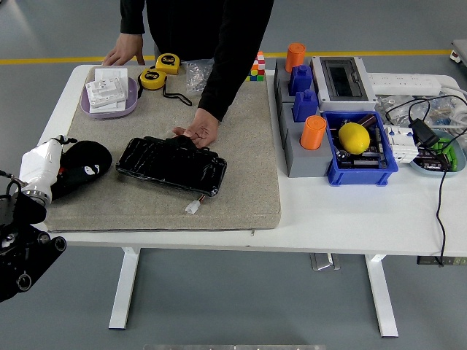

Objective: Pick the rag up,wipe the panel,place it on the desk

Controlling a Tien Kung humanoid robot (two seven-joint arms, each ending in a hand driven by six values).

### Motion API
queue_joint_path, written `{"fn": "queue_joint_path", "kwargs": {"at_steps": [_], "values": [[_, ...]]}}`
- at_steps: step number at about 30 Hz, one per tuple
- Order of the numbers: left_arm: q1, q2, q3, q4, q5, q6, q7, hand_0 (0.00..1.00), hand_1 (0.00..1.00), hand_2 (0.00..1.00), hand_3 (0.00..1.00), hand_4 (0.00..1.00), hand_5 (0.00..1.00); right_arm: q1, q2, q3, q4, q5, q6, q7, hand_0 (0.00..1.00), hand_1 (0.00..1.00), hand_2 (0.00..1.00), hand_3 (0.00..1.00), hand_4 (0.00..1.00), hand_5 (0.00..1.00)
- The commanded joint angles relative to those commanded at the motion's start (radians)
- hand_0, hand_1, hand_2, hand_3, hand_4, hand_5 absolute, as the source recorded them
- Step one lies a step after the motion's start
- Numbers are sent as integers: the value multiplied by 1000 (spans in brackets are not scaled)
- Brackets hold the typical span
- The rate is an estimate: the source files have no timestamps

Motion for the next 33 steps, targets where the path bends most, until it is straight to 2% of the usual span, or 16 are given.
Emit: {"fn": "queue_joint_path", "kwargs": {"at_steps": [8,15,21,22,27,28,30,33], "values": [[10,21,-26,-47,-6,-8,-1,497,748,821,775,998,677,-1,1,7,-2,-4,0,-2,741,642,695,616,998,565],[29,41,-58,-162,-5,-13,10,499,750,821,776,998,682,-2,0,9,-1,-5,-1,-2,741,643,695,616,998,561],[44,62,-85,-286,-1,-16,17,490,744,808,773,998,693,1,-2,5,1,-3,-3,-1,741,643,695,615,998,559],[46,64,-87,-298,-6,-15,15,466,717,776,769,998,696,1,-2,5,1,-3,-3,-1,743,642,695,615,998,558],[62,84,-106,-409,-108,-1,-22,466,717,776,769,998,696,2,-2,11,1,-6,-1,-4,743,642,695,615,998,558],[66,89,-109,-431,-137,3,-40,455,692,765,760,981,628,2,-3,12,1,-6,-2,-4,740,643,695,614,998,559],[70,98,-110,-460,-210,0,-70,455,692,765,760,981,628,3,-3,12,2,-6,-1,-4,740,643,695,614,998,559],[83,116,-98,-511,-338,-1,-155,455,692,765,760,981,628,4,-5,13,3,-6,-2,-5,740,643,695,614,998,559]]}}
